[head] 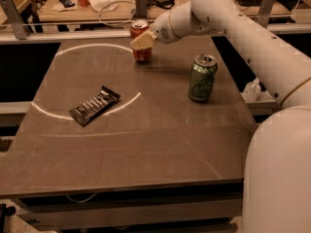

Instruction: Move coke can near rxbar chocolate

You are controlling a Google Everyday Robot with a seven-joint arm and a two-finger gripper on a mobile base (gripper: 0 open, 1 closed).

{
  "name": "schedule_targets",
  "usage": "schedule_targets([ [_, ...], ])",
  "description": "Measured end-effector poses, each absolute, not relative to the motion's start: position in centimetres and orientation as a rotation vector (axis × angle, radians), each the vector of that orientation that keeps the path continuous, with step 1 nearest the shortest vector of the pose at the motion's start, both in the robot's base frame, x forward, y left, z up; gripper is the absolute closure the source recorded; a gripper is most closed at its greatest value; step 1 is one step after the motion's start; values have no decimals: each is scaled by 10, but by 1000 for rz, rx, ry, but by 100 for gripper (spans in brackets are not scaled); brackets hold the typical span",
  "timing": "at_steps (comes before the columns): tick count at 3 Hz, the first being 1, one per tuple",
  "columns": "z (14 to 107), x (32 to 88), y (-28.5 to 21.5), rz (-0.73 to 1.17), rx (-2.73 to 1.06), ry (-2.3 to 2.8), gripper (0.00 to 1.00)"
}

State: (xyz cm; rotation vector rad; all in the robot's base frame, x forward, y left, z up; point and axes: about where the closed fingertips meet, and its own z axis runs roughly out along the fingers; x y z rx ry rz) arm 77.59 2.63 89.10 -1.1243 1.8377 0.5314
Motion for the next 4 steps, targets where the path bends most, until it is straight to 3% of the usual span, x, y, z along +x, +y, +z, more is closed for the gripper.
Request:
schedule_targets([
  [1,909,751,27,606,-1144,1844,100],
  [4,930,634,77,843,-1226,1855,100],
])
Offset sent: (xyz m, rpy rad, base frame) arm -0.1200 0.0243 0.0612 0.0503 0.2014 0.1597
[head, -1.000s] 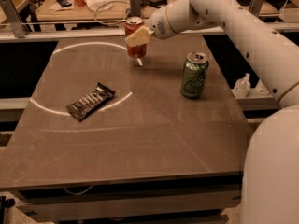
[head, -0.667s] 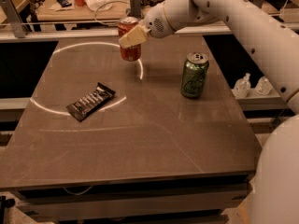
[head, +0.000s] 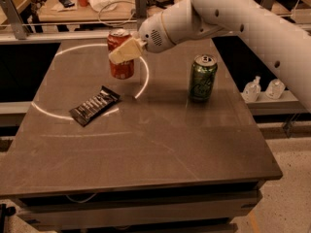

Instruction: Move coke can near rxbar chocolate

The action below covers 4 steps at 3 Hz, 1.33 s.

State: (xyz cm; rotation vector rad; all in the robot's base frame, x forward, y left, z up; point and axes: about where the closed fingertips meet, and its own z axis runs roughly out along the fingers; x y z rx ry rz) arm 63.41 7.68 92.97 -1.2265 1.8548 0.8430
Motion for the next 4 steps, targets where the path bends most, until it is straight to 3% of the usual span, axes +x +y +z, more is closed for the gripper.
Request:
schedule_targets([
  [3,879,612,100,644,-1349,1813,100],
  [4,878,612,102,642,-1352,1812,83],
])
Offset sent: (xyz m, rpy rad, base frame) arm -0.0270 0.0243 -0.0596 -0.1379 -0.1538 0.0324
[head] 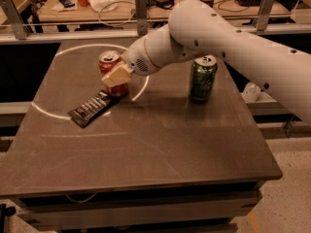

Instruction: Move coke can near rxbar chocolate

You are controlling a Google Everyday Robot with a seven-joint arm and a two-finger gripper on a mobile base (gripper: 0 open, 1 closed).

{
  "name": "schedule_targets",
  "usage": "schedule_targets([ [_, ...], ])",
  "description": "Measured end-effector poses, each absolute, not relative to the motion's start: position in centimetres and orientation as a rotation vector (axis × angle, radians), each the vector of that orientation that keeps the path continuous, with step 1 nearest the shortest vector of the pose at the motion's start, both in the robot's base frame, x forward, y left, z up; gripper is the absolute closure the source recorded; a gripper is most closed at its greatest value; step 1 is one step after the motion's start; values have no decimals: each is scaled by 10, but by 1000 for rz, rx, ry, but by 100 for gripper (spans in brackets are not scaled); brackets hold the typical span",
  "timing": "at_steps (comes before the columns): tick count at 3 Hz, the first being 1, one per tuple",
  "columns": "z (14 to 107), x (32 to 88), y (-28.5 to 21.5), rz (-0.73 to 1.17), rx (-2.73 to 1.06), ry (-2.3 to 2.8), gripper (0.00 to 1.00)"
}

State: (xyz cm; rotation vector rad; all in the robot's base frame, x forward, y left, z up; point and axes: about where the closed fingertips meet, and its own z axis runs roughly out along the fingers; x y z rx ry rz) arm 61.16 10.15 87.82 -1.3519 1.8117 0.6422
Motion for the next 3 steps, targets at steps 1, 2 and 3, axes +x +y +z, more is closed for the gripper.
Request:
schedule_targets([
  [1,878,611,103,644,-1356,1810,58],
  [2,877,610,105,646,-1359,1809,36],
  [3,877,609,107,648,-1363,1808,12],
])
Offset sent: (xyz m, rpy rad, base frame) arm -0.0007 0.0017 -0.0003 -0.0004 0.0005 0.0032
